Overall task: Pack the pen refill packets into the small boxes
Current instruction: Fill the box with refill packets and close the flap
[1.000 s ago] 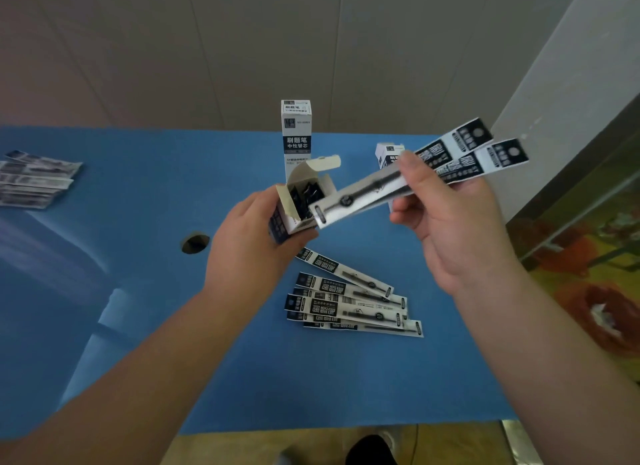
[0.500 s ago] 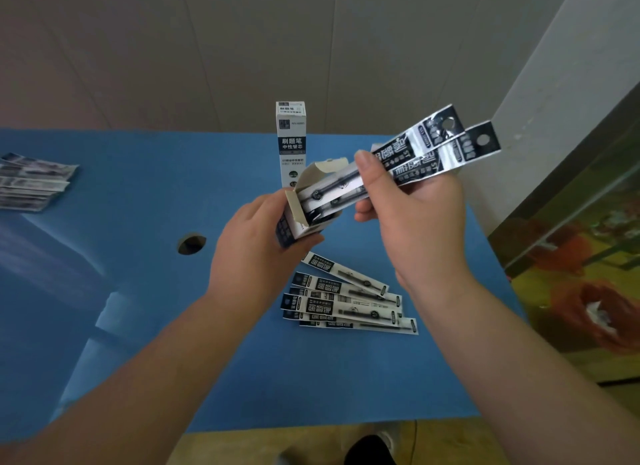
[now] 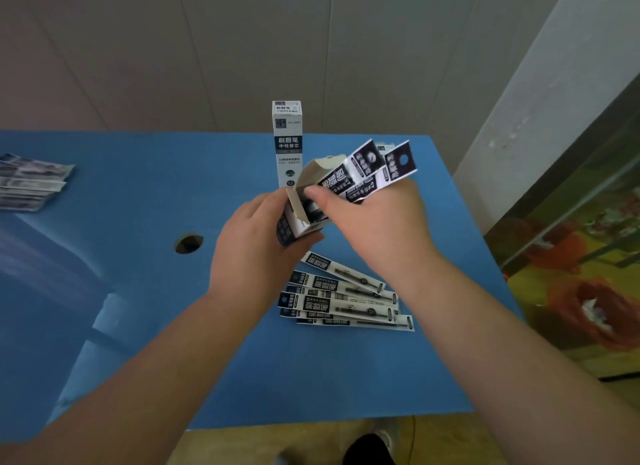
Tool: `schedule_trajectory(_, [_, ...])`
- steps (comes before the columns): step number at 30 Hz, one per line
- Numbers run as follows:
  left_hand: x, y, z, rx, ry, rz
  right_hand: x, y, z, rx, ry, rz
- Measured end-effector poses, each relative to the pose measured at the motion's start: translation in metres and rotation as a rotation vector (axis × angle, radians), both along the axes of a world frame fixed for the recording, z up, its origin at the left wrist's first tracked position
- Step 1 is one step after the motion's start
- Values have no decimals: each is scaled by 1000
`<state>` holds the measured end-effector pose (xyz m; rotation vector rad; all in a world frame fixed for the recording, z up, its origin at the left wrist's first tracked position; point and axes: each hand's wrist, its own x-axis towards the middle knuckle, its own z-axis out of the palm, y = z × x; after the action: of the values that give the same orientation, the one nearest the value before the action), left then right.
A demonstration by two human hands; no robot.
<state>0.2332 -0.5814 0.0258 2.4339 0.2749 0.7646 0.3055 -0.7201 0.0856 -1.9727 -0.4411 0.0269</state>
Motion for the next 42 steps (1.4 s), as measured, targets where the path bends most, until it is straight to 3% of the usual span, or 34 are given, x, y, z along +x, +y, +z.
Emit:
schedule_trajectory(6, [0,1,-1,4,5,12,3,2,0,-31,57,40])
schedule_trajectory(16, [0,1,-1,8,34,13,-1,-8,10,15,-15,83])
schedule_trajectory(22, [3,-2,0,3,54,5,8,3,0,-166,-90,138])
schedule_trajectory(30, [4,2,3,9,50,15,10,-6,9,-191,-97,123])
schedule_trajectory(36, [4,2,2,28,49,2,12,-1,14,-208,1,64])
schedule_trajectory(42, [7,1,6,33,51,2,13,7,15,-369,-16,52])
